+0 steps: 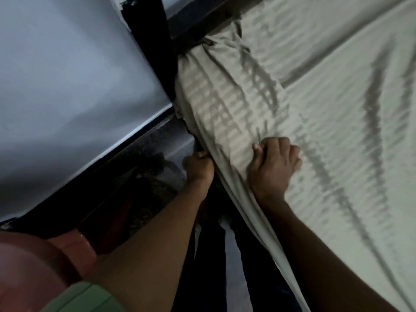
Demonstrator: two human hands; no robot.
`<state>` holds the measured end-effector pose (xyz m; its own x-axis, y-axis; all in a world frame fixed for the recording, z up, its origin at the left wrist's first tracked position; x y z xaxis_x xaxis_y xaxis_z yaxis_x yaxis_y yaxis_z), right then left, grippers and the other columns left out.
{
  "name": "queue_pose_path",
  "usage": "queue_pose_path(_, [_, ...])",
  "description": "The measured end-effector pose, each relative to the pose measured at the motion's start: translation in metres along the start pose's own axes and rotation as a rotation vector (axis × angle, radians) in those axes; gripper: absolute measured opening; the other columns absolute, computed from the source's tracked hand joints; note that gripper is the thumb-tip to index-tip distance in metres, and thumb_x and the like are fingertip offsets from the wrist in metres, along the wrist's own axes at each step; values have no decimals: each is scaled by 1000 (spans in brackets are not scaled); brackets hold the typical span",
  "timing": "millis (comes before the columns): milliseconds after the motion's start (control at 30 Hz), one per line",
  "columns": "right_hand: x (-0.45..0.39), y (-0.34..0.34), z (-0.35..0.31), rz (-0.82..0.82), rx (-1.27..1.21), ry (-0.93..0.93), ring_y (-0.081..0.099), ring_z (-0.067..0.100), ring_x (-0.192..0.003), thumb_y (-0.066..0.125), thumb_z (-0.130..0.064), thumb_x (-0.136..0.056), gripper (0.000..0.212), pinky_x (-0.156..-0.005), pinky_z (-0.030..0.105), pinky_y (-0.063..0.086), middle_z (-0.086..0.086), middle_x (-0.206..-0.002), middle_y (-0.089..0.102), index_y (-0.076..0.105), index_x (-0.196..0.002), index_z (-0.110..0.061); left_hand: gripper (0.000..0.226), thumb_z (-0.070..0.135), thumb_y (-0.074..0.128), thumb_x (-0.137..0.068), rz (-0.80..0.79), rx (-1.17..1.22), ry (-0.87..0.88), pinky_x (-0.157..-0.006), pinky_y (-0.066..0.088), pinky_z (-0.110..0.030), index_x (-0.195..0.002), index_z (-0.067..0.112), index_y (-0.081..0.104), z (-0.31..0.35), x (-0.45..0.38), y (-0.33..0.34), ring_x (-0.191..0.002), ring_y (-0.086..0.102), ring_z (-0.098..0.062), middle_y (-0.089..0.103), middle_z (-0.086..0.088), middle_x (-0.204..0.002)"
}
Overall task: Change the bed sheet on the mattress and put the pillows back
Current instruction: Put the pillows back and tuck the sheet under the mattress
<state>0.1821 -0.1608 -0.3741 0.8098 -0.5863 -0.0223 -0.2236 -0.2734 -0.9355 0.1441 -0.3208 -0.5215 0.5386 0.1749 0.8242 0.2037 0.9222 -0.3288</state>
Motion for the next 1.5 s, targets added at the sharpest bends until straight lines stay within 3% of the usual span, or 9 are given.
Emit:
queue_pose_path(100, [-14, 1, 7, 48, -9, 138, 43, 29, -105, 57, -34, -98, 18, -88, 42, 29, 6, -109, 58, 62, -98, -17, 54, 34, 47, -79, -71, 5, 9, -99, 54, -45, -122, 7, 64, 1, 38, 14, -111, 67, -33, 71, -15, -119])
queue_pose_path(167, [-15, -2, 14, 81, -75, 245, 47, 31, -108, 56, -38, -98, 23, -90, 42, 30, 7, -111, 59, 63, -99, -16, 49, 38, 47, -75, -39, -24, 13, -97, 55, -50, -107, 7, 68, -15, 38, 28, -105, 69, -35, 74, -15, -108])
queue_pose_path(233, [-12, -7, 15, 69, -103, 186, 48, 31, -108, 54, -41, -100, 26, -91, 43, 33, 6, -111, 59, 63, -100, -16, 41, 38, 49, -82, 10, -21, 11, -92, 55, -52, -97, 5, 68, -27, 34, 39, -99, 68, -39, 74, -17, -100])
queue_pose_path(367, [6, -22, 35, -9, -218, -26, 48, 25, -109, 49, -36, -105, 22, -93, 41, 37, 2, -114, 53, 59, -110, -17, 37, 34, 46, -102, 97, -31, 47, -77, 52, -42, -119, 10, 68, -1, 77, 33, -94, 66, -37, 73, -16, -109])
queue_pose_path(533, [46, -45, 90, -67, -134, 17, 50, 31, -114, 56, -37, -101, 31, -97, 46, 40, 8, -125, 53, 58, -120, -13, 48, 40, 36, -111, 282, 145, 92, -77, 38, -34, -131, 4, 60, 3, 123, 35, -100, 61, -32, 67, -14, -121])
queue_pose_path(700, [87, -72, 124, -268, 61, -230, 45, 28, -123, 59, -54, -94, 49, -97, 45, 39, 4, -133, 48, 54, -129, -20, 41, 44, 44, -108, 425, 93, 209, -73, 31, -31, -111, 6, 58, 0, 190, 56, -87, 54, -27, 58, -7, -97])
queue_pose_path(833, [93, -85, 140, -260, 12, -194, 48, 27, -113, 54, -42, -98, 30, -92, 43, 41, 3, -121, 50, 55, -117, -20, 26, 35, 58, -95, 516, -68, 477, -75, 41, -35, -96, 9, 60, -16, 230, 73, -86, 61, -36, 65, -14, -96])
queue_pose_path(1100, [129, -103, 195, -237, 4, 29, 49, 28, -102, 48, -33, -99, 18, -89, 45, 41, 6, -108, 55, 57, -103, -18, 16, 38, 63, -94, 121, -373, 777, -67, 37, -29, -88, 27, 53, -57, 302, 138, -75, 52, -8, 60, 12, -82])
queue_pose_path(1500, [321, -199, 393, -32, 13, 566, 52, 33, -103, 56, -24, -96, 13, -86, 46, 42, 10, -107, 59, 59, -100, -12, 20, 43, 59, -91, -273, -797, 939, -74, 54, -39, -88, 24, 54, -173, 420, 218, -83, 65, -27, 67, 5, -83])
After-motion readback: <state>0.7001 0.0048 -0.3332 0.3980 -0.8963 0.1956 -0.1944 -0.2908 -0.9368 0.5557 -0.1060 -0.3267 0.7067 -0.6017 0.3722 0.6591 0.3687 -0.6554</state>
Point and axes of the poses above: each hand's wrist, its own x-axis away from the middle knuckle, its own y-axis out of the palm, z = x × y, the point moved 2 cm from there along -x, towards the middle knuckle
